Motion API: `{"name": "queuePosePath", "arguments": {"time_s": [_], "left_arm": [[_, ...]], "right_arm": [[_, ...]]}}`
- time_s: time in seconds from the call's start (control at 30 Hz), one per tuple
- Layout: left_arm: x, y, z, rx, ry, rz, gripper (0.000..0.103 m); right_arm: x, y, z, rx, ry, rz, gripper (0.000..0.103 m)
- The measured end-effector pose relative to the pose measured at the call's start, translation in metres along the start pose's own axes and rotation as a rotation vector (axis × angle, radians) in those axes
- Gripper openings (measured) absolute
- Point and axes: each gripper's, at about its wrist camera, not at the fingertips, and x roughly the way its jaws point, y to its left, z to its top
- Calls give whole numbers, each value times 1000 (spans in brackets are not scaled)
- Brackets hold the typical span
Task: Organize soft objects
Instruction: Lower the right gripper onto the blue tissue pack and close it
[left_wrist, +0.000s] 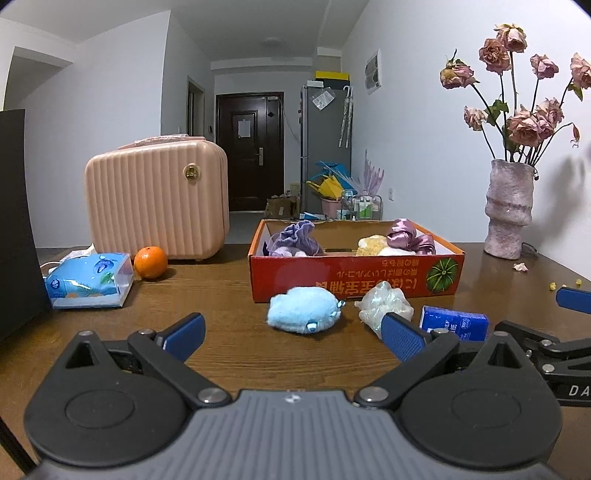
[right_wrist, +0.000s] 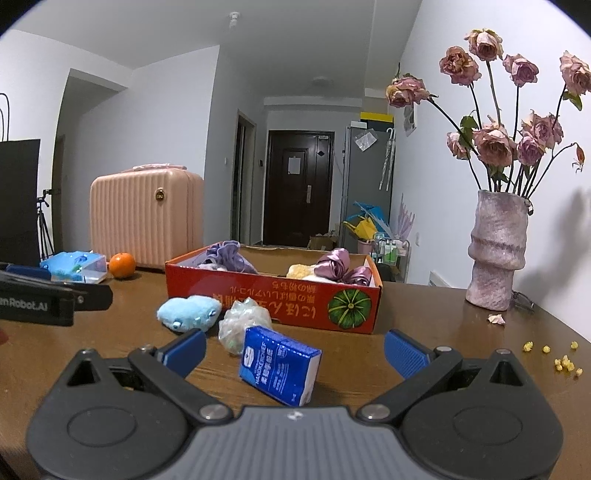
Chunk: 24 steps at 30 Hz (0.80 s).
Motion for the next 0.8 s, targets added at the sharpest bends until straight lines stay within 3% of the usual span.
{"name": "queuePosePath", "arguments": {"time_s": [0.37, 0.8], "left_arm": [[-2, 3, -1, -12, 10, -11, 103], [6, 13, 1, -32, 28, -7, 103]], "right_arm": [[9, 1, -3, 6, 39, -4, 103], [65, 23, -2, 53, 192, -42, 103]]}}
